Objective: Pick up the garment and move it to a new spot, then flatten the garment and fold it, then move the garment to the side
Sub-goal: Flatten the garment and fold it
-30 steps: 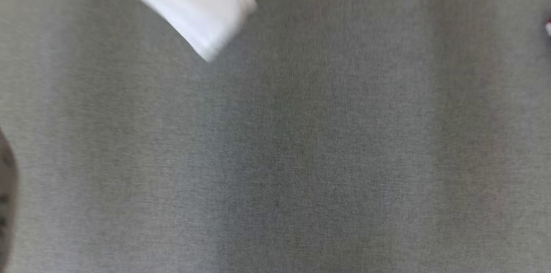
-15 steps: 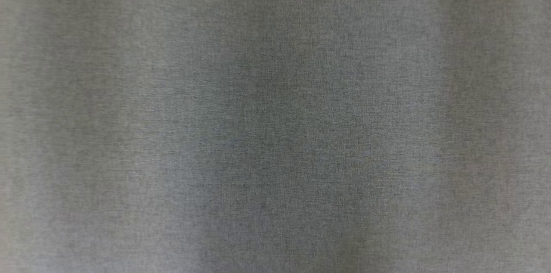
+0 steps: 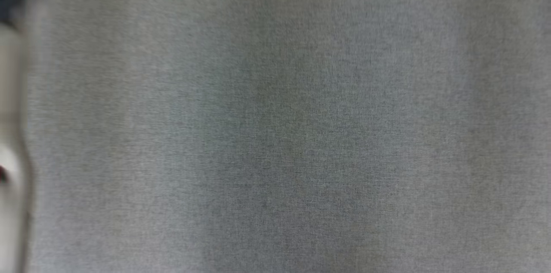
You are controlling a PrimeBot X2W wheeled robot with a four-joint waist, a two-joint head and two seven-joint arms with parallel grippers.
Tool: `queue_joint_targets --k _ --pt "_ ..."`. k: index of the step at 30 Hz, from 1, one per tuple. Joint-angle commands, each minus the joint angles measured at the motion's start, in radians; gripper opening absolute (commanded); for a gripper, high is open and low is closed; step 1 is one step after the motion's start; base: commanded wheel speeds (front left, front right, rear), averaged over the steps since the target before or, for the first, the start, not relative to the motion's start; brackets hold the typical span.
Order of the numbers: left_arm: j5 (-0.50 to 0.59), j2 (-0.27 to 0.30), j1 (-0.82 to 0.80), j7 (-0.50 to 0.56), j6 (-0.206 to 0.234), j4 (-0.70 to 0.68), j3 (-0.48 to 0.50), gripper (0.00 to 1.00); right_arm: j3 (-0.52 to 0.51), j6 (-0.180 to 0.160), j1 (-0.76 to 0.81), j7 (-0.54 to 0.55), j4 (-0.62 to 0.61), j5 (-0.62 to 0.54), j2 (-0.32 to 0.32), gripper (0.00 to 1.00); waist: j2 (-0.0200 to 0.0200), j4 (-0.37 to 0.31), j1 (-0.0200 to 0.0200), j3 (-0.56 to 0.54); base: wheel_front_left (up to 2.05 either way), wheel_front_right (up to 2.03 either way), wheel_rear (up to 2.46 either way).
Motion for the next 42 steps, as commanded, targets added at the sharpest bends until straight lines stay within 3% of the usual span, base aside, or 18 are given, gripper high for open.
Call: queue_joint_targets --k 1,8,14,22,34,42 --pt "0.007 -0.009 0.034 -0.007 0.001 -0.013 -0.009 0.00 0.006 -0.002 0.033 -0.010 -0.010 0.013 -0.010 0.00 0.0000 0.034 0.0001 -0.071 0.00 0.00 0.00" --pt "-0.062 0.017 0.424 -0.071 0.003 -0.223 -0.041 0.00 0.091 -0.002 0.415 -0.052 -0.228 0.144 -0.110 0.00 0.0000 0.036 0.0001 -0.206 0.00 0.00 0.00" --pt "-0.099 0.030 0.770 -0.077 0.077 -0.455 -0.047 0.00 0.106 -0.002 0.717 -0.097 -0.352 0.174 -0.172 0.00 0.0000 0.053 0.0001 -0.290 0.00 0.00 0.00" --pt "-0.140 0.045 1.189 -0.095 0.166 -0.676 -0.047 0.00 0.064 -0.002 1.031 -0.129 -0.420 0.131 -0.172 0.00 0.0000 0.052 0.0001 -0.364 0.00 0.00 0.00" --pt "-0.208 0.011 1.616 -0.114 0.196 -0.751 -0.003 0.00 -0.054 -0.002 1.397 -0.136 -0.421 0.042 -0.139 0.00 0.0000 0.084 0.0001 -0.487 0.00 0.00 0.00" --pt "-0.218 -0.002 1.771 -0.116 0.207 -0.780 0.019 0.00 -0.109 -0.002 1.575 -0.107 -0.436 0.011 -0.117 0.00 0.0000 0.113 0.0001 -0.530 0.00 0.00 0.00"
